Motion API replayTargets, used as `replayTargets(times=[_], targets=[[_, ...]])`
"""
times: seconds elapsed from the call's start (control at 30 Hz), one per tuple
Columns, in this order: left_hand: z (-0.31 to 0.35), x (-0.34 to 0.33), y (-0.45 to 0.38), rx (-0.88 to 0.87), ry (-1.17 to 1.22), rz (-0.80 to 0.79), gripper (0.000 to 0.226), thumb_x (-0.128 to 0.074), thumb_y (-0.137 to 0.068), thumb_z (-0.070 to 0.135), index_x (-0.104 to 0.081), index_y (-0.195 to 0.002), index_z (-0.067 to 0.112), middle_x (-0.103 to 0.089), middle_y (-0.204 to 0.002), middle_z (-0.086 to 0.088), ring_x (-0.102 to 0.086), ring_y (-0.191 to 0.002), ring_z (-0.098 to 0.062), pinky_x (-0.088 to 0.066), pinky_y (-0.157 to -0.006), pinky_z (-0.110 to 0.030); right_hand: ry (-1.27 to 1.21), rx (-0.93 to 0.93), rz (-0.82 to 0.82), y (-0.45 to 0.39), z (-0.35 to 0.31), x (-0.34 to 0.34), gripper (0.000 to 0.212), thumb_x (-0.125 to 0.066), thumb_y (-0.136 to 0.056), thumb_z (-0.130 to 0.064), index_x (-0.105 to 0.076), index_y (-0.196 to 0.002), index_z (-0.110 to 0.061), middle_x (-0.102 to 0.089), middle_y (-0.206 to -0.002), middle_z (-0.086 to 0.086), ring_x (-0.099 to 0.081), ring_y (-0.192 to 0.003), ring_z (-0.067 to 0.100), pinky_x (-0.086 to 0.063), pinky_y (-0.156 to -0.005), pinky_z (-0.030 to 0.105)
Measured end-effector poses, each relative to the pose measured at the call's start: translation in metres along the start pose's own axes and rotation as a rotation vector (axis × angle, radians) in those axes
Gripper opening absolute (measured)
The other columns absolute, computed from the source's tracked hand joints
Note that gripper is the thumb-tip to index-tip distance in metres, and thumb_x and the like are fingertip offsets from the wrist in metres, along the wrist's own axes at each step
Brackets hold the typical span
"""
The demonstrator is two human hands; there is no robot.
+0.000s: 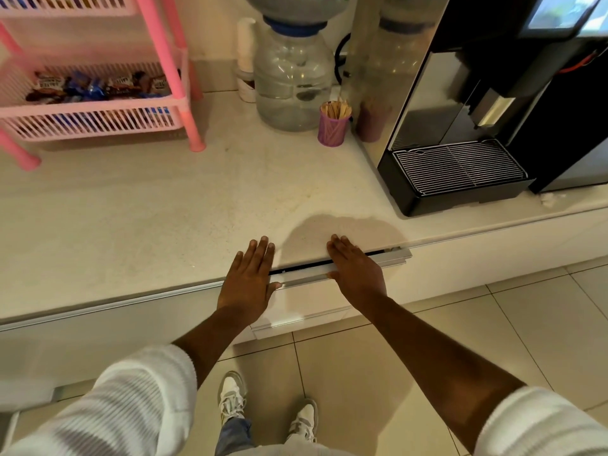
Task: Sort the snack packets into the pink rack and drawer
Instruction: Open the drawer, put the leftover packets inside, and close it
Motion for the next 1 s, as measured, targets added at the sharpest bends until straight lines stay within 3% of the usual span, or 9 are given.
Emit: replayTargets(times=[0.2, 0.4, 0.53, 0.63, 0.73, 0.9, 1.0], targets=[[-0.003, -0.005, -0.003, 0.013, 0.022, 0.041, 0.072, -0.029, -0.102, 0.047, 0.009, -0.156, 0.019, 0.014, -0.164, -0.001, 0.011, -0.151, -0.023, -0.002, -0.124, -0.039, 0.004, -0.038, 0.016, -0.003, -0.003, 0.005, 0.063, -0.063, -0.095, -0.033, -0.037, -0.152, -0.019, -0.032, -0.16, -0.003, -0.028, -0.149, 0.015, -0.039, -0.111, 0.031], [-0.001, 0.005, -0.009, 0.043, 0.072, 0.059, 0.065, -0.047, -0.1, 0.035, -0.018, -0.156, 0.017, -0.012, -0.164, -0.004, -0.013, -0.152, -0.026, -0.013, -0.124, -0.042, 0.015, -0.047, 0.029, -0.011, -0.007, 0.013, 0.058, -0.074, -0.087, -0.029, -0.054, -0.14, -0.016, -0.05, -0.15, 0.003, -0.047, -0.14, 0.021, -0.057, -0.094, 0.041], [0.0, 0.012, -0.012, 0.029, 0.033, 0.054, 0.061, -0.054, -0.098, 0.028, -0.03, -0.152, 0.014, -0.026, -0.16, -0.008, -0.029, -0.146, -0.031, -0.027, -0.119, -0.045, 0.048, -0.026, 0.078, -0.014, -0.013, 0.019, 0.05, -0.081, -0.08, -0.031, -0.066, -0.124, -0.014, -0.064, -0.135, 0.005, -0.064, -0.12, 0.022, -0.061, -0.081, 0.036], [-0.001, 0.02, -0.013, 0.017, 0.004, 0.062, 0.059, -0.068, -0.09, 0.025, -0.046, -0.143, 0.01, -0.044, -0.151, -0.012, -0.048, -0.134, -0.035, -0.046, -0.105, -0.048, 0.075, -0.023, 0.102, -0.016, -0.016, 0.024, 0.04, -0.085, -0.076, -0.029, -0.07, -0.11, -0.014, -0.07, -0.118, 0.004, -0.072, -0.096, 0.02, -0.06, -0.068, 0.031], [0.001, 0.024, -0.015, -0.002, -0.006, 0.06, 0.06, -0.082, -0.075, 0.018, -0.059, -0.129, 0.006, -0.057, -0.138, -0.016, -0.06, -0.119, -0.04, -0.057, -0.087, -0.051, 0.139, -0.025, 0.097, -0.02, -0.018, 0.026, 0.025, -0.076, -0.085, -0.024, -0.066, -0.106, -0.017, -0.066, -0.107, 0.0, -0.065, -0.085, 0.017, -0.057, -0.061, 0.028], [0.007, 0.032, -0.016, -0.02, -0.067, 0.099, 0.063, -0.089, -0.056, 0.007, -0.067, -0.114, 0.002, -0.066, -0.12, -0.021, -0.068, -0.098, -0.041, -0.059, -0.065, -0.049, 0.16, -0.041, 0.13, -0.024, -0.021, 0.028, 0.012, -0.065, -0.089, -0.015, -0.065, -0.1, -0.016, -0.064, -0.097, 0.0, -0.06, -0.076, 0.017, -0.054, -0.056, 0.028], [0.01, 0.035, -0.017, -0.012, -0.091, 0.096, 0.06, -0.088, -0.055, 0.006, -0.066, -0.111, 0.003, -0.066, -0.116, -0.021, -0.068, -0.09, -0.038, -0.058, -0.063, -0.047, 0.168, -0.027, 0.144, -0.025, -0.022, 0.028, 0.012, -0.064, -0.088, -0.015, -0.065, -0.1, -0.016, -0.064, -0.094, 0.001, -0.06, -0.074, 0.017, -0.052, -0.055, 0.028]])
Point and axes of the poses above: each hand's wrist, its own y-axis away from the middle knuckle, its own x-axis out of the back of the hand, z = x × y, the point moved 4 cm from there along -y, towards the middle knuckle
